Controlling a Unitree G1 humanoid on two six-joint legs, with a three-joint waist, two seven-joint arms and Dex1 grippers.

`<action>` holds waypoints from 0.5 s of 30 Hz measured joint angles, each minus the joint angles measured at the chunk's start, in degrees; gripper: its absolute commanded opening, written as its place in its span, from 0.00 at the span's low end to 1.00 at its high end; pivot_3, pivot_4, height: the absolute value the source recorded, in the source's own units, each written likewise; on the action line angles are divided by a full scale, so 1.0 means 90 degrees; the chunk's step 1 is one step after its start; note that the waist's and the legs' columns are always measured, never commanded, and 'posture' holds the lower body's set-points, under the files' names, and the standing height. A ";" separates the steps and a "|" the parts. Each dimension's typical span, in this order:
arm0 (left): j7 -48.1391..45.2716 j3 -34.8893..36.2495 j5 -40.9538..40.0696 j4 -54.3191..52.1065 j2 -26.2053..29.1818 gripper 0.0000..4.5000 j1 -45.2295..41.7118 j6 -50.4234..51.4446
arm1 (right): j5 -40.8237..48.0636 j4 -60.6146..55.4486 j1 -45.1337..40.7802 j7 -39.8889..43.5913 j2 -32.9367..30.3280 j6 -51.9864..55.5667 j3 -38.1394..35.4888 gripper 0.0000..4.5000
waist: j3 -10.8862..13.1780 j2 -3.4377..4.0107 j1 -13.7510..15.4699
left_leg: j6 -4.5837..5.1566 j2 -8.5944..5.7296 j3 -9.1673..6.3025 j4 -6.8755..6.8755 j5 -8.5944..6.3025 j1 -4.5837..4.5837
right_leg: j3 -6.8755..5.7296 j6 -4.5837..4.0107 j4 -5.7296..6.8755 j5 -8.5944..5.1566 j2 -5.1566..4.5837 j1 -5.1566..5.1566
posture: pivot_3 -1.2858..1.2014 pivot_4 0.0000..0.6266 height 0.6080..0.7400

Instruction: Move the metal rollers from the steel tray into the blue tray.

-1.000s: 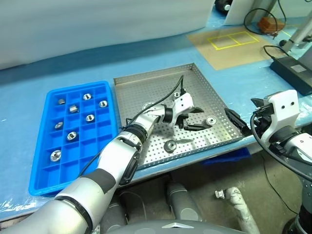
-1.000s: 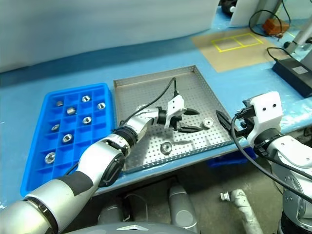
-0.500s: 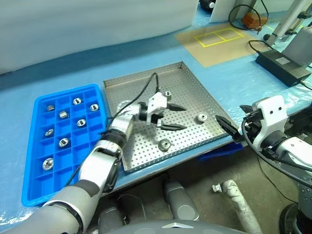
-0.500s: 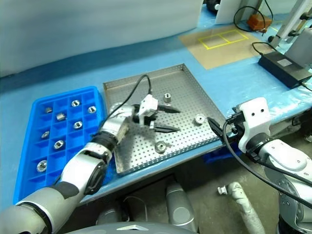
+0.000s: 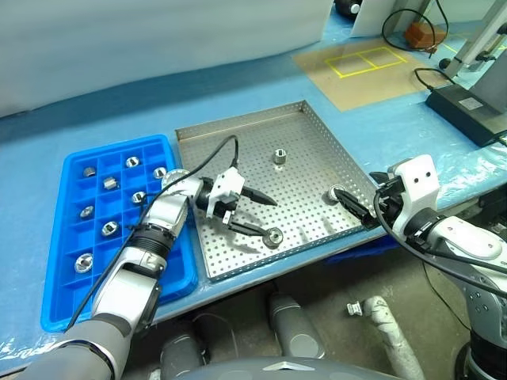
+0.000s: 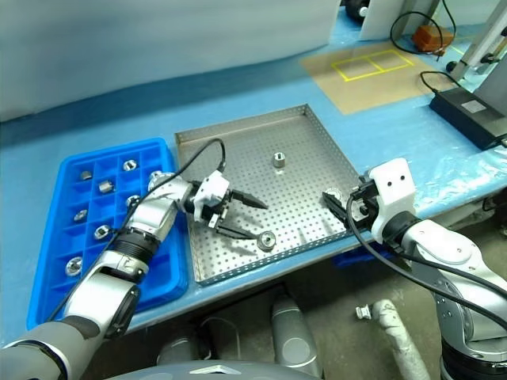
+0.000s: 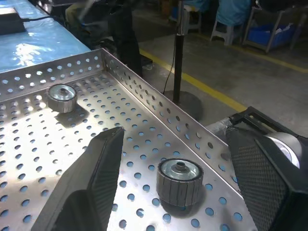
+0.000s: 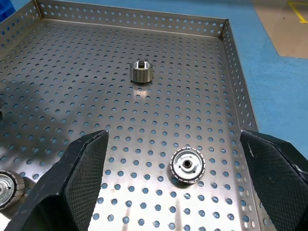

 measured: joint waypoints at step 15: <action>0.0640 -0.0336 0.0466 0.1356 -0.0607 0.78 -0.0285 -0.1242 | 0.0838 -0.0487 0.0616 0.1119 -0.1130 0.0117 0.0153 1.00 | -0.0013 0.0022 -0.0004 | 0.0012 -0.0005 -0.0002 0.0005 -0.0011 0.0056 | -0.0004 0.0046 -0.0033 -0.0028 -0.0008 0.0085 | 0.22 0.24 1.00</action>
